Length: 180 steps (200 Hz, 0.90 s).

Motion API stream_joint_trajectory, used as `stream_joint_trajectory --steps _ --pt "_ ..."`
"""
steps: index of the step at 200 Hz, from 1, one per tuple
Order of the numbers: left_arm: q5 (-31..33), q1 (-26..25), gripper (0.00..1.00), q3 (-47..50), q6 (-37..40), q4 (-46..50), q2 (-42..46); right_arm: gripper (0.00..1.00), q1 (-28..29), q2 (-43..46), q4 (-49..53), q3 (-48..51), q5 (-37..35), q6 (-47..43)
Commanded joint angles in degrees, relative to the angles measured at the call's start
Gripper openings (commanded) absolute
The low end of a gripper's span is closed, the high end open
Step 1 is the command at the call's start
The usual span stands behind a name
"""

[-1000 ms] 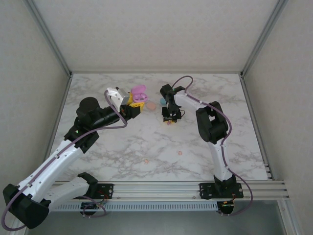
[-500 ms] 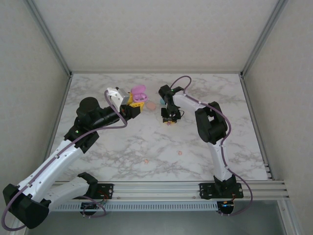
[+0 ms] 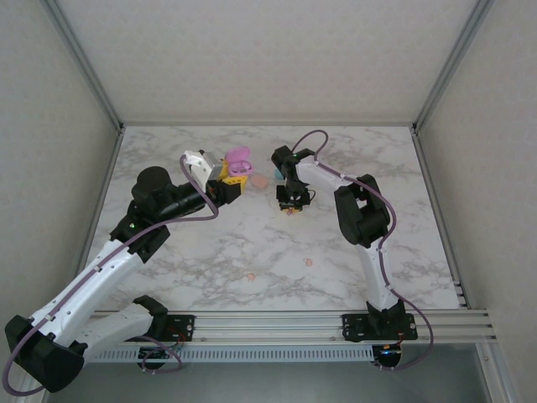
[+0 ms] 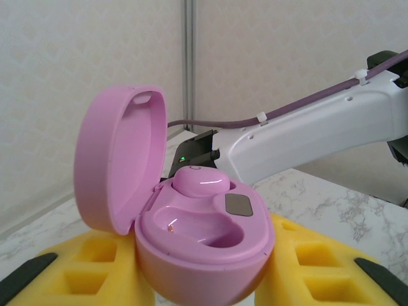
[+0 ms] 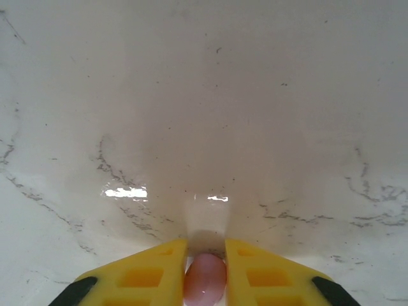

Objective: Insert the wireless bluetooth earbuds into the charging case

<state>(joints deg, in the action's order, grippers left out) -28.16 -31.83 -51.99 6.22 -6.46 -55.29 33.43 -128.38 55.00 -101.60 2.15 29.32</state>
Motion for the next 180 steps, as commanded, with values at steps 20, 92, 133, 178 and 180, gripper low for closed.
stream_joint_trajectory --steps 20,92,133,178,180 --pt "0.03 -0.52 0.21 -0.31 0.66 -0.07 -0.51 0.17 0.89 4.64 -2.17 2.75 2.59 0.87" --pt "1.64 -0.42 0.2 -0.48 1.85 0.6 -1.56 0.16 0.73 27.25 -8.78 10.83 11.3 3.45" --pt "0.47 -0.42 0.2 -0.57 1.69 -0.81 -3.69 0.16 0.79 39.89 -12.13 11.34 17.06 5.9" --pt "-0.8 -0.6 0.21 -0.4 1.21 -3.51 -6.03 0.16 0.9 47.83 -20.1 11.9 25.2 10.27" --pt "-0.83 -0.6 0.2 -0.4 1.18 -3.59 -6.05 0.16 0.87 47.89 -20.2 11.92 25.37 10.34"
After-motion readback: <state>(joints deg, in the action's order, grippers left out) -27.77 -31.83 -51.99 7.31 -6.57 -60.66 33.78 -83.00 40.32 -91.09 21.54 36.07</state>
